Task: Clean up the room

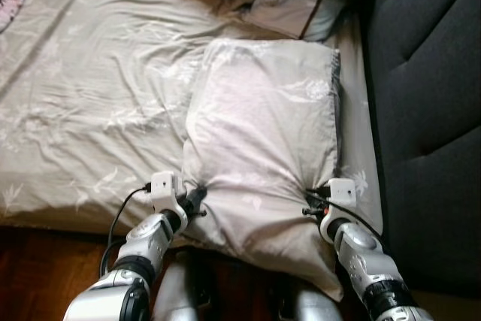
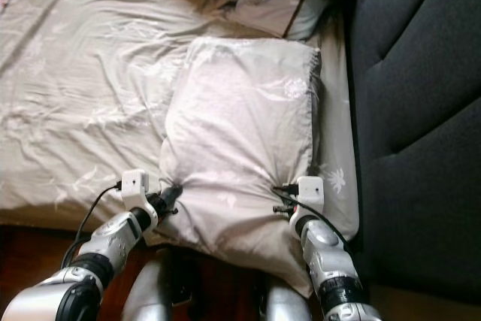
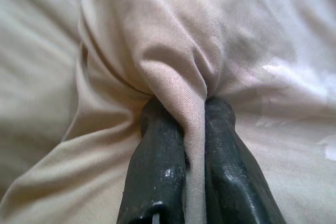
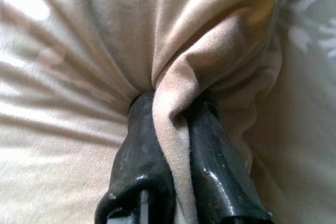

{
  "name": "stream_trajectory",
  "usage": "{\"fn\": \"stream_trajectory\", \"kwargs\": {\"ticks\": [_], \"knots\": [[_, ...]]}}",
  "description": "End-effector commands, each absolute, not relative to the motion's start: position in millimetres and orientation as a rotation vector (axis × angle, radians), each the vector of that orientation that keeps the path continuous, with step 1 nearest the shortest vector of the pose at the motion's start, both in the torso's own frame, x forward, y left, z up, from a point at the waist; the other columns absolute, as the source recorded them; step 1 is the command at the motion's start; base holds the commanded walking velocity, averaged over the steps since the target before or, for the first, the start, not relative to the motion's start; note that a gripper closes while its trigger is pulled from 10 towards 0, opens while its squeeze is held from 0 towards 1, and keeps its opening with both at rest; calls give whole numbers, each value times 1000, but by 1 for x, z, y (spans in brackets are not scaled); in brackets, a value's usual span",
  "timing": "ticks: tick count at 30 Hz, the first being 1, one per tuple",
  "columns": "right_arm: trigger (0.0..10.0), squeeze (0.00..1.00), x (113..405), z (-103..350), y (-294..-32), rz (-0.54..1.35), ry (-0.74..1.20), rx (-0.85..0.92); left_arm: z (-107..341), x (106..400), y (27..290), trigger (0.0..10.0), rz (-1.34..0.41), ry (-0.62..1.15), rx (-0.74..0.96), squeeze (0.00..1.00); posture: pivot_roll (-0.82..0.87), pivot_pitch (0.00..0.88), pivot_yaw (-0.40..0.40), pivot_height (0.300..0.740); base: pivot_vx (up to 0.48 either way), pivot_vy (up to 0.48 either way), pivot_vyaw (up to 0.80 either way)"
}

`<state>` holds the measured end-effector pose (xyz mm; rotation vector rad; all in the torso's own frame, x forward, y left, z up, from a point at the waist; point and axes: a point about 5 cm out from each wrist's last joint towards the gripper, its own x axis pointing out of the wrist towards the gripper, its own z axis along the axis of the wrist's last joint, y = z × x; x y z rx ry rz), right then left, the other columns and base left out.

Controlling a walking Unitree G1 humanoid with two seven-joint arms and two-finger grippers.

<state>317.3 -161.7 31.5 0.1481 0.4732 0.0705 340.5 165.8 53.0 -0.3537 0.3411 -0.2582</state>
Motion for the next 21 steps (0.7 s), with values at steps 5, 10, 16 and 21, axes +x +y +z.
{"fn": "stream_trajectory", "kwargs": {"ticks": [5, 10, 16, 21], "knots": [[0, 0, 335, 55, -180, -42, 340, 179, 96, 367, 162, 0, -297, 199, -344, 0, -175, 185, 30, 651, 0, 0, 0], [0, 0, 349, 95, -219, -253, 130, 146, 127, 383, 153, 0, -338, 118, -333, 0, -178, 169, 50, 651, 0, 0, 0], [0, 0, 340, 137, -266, -511, -109, 68, 139, 389, 149, 0, -361, 93, -307, 0, -184, 158, 70, 651, 0, 0, 0], [0, 0, 324, 158, -290, -675, -254, 16, 144, 391, 150, 0, -332, 77, -319, 0, -190, 157, 82, 651, 0, 0, 0]]}}
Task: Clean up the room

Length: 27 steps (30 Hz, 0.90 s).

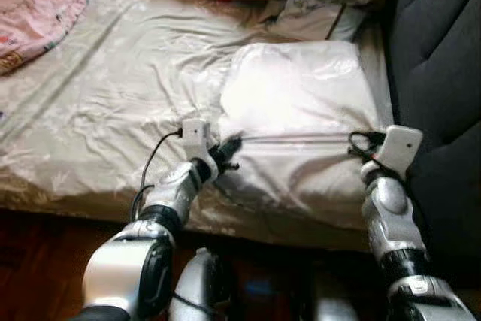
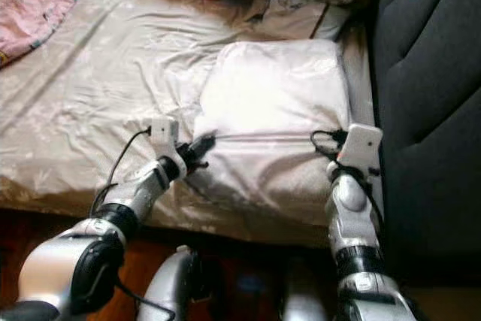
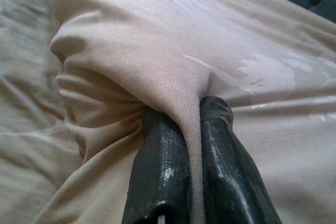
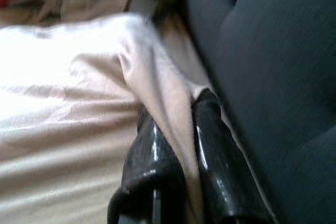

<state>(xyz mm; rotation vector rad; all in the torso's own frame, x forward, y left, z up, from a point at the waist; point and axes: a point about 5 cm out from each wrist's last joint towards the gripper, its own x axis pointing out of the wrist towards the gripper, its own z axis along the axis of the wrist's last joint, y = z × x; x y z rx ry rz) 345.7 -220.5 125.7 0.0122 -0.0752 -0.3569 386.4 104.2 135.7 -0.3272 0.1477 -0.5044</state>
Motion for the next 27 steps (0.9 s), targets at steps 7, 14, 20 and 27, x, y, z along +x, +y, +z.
{"fn": "stream_trajectory", "kwargs": {"ticks": [7, 14, 20, 27], "knots": [[0, 0, 300, 156, -307, -850, -304, -51, 147, 393, 147, 0, -349, 66, -327, 0, -186, 154, 87, 651, 0, 0, 0], [0, 0, 280, 176, -321, -946, -441, -118, 150, 393, 152, 0, -314, 24, -379, 0, -188, 155, 92, 651, 0, 0, 0], [10000, 0, 324, 129, -285, -561, -66, 84, 139, 389, 143, 10000, -378, 92, -189, 0, -193, 148, 89, 651, 0, 0, 0], [10000, 0, 334, 116, -245, -347, -27, 100, 125, 381, 150, 10000, -346, 101, -132, 0, -183, 146, 85, 661, 0, 0, 0]]}}
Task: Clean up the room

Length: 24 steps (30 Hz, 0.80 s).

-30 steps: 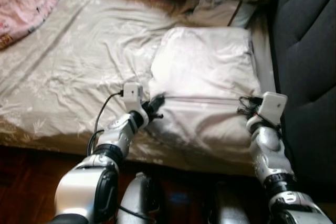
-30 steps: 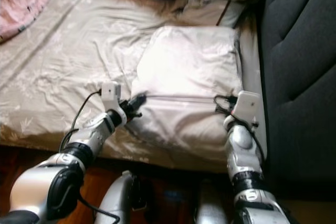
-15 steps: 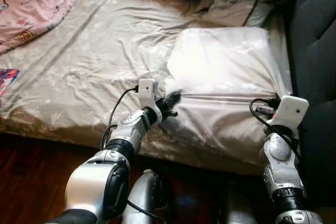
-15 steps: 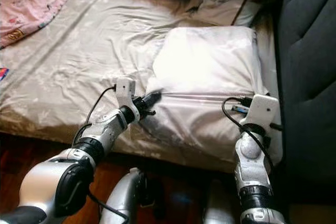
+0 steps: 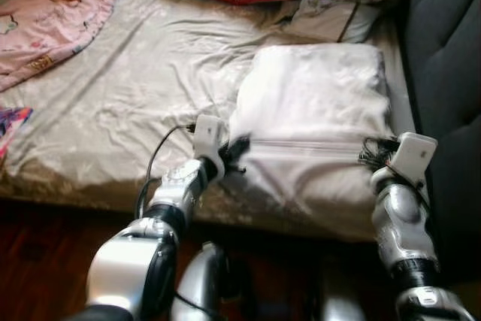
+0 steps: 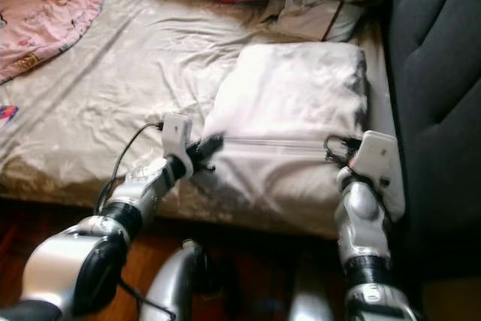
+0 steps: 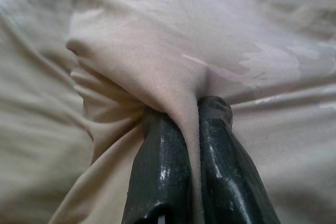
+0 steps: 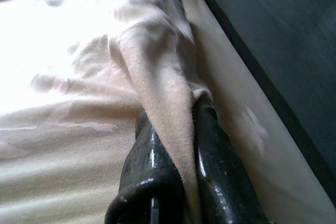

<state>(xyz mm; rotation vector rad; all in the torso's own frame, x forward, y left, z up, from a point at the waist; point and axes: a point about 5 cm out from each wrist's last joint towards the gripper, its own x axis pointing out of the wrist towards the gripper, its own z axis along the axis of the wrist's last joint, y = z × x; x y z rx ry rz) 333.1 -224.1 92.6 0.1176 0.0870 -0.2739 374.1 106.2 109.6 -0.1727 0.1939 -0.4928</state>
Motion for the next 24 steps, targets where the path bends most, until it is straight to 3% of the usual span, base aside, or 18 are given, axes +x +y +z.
{"fn": "stream_trajectory", "kwargs": {"ticks": [1, 12, 24], "knots": [[10000, 0, 337, 117, -242, -350, -30, 106, 125, 380, 153, 10000, -333, 89, -141, 0, -180, 144, 81, 671, 0, 0, 0], [10000, 0, 345, 117, -243, -320, 0, 151, 122, 378, 159, 10000, -299, 82, -115, 0, -172, 137, 67, 740, 0, 0, 0], [10000, 0, 341, 103, -235, -301, 40, 153, 109, 371, 161, 10000, -280, 106, -116, 0, -166, 136, 62, 740, 0, 0, 0]]}}
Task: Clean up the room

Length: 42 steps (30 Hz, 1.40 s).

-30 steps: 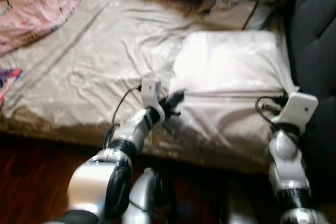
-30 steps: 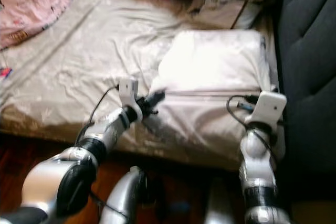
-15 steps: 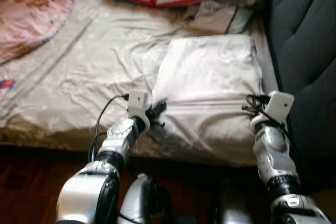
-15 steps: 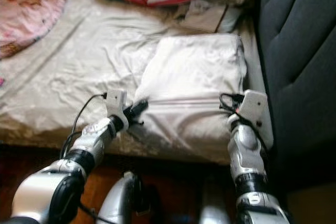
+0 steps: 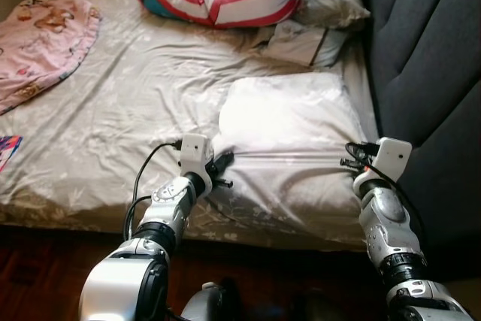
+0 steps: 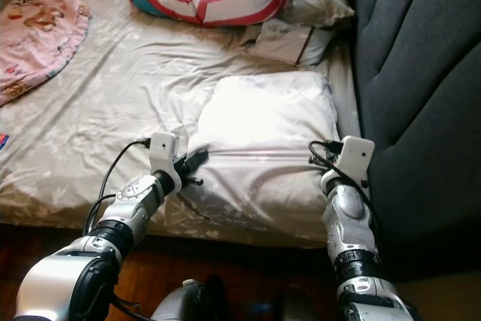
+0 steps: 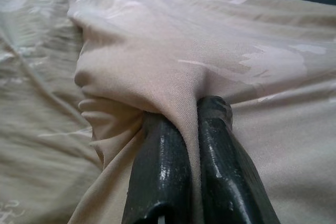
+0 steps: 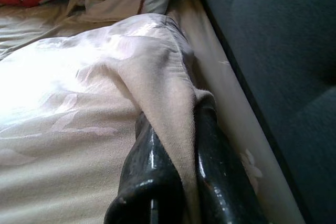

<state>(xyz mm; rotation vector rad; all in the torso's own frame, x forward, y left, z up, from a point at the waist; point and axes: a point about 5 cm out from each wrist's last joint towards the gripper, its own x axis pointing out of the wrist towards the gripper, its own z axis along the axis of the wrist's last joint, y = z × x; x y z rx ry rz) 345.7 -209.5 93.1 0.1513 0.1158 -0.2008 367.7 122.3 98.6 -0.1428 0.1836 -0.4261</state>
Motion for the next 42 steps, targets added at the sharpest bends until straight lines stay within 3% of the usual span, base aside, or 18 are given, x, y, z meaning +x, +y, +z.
{"fn": "stream_trajectory", "kwargs": {"ticks": [1, 31, 42], "knots": [[10000, 0, 341, 103, -235, -301, 40, 153, 109, 371, 161, 10000, -280, 106, -116, 0, -166, 136, 62, 740, 0, 0, 0], [10000, 0, 335, 78, -223, -255, 141, 141, 91, 361, 163, 10000, -231, 156, -133, 0, -163, 122, 46, 740, 0, 0, 0], [10000, 0, 334, 72, -218, -248, 166, 143, 88, 360, 165, 10000, -225, 164, -132, 0, -160, 120, 44, 740, 323, 0, 0]]}}
